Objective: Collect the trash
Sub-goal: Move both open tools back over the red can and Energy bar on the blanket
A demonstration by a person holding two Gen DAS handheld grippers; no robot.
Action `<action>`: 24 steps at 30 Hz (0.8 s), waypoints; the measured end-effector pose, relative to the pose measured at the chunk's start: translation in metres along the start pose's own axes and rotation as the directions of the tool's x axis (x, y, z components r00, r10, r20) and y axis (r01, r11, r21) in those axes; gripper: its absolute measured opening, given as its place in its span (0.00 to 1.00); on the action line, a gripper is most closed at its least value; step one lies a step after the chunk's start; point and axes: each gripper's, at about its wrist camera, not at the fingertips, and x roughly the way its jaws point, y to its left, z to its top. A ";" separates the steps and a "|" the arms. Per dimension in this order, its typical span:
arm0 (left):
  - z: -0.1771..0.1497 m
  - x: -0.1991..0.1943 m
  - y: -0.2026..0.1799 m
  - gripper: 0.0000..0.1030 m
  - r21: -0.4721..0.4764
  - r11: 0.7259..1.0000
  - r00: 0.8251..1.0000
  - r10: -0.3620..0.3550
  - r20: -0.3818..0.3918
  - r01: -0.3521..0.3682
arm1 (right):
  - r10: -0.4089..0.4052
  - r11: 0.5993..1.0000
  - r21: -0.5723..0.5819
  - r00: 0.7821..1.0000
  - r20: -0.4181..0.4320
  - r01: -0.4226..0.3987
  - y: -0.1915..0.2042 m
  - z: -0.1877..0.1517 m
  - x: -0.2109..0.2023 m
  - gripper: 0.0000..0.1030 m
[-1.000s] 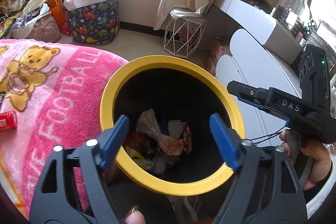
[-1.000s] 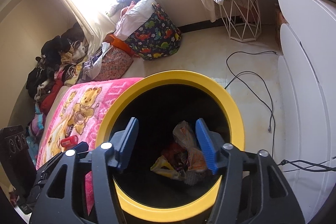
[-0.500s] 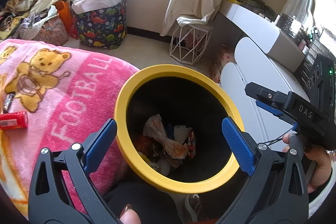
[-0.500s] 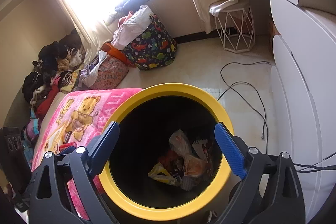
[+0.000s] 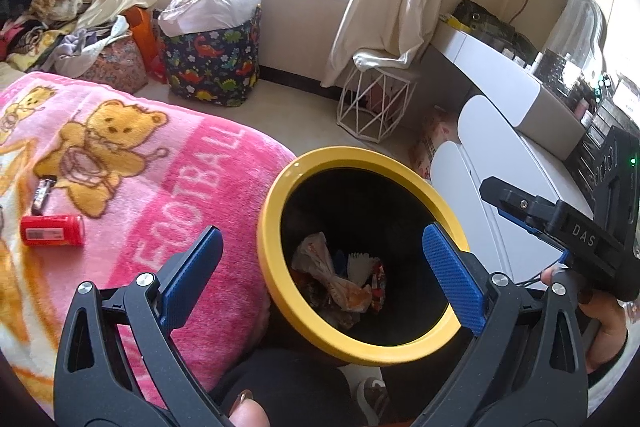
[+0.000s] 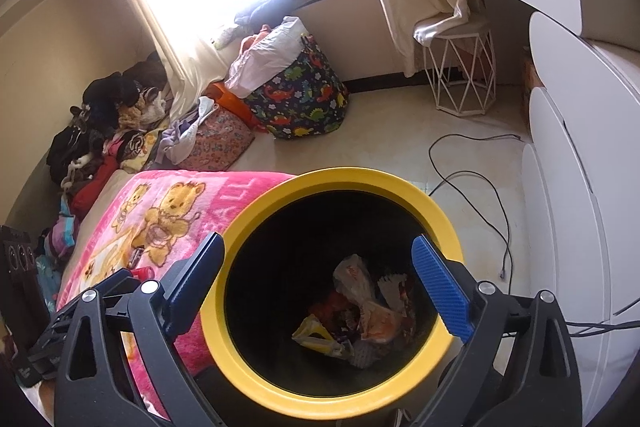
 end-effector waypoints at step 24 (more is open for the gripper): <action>0.003 -0.047 0.059 0.89 -0.066 0.993 0.991 0.105 0.078 -0.100 | 0.125 0.982 -0.149 0.992 0.020 -0.120 0.078 -0.009 0.001 0.90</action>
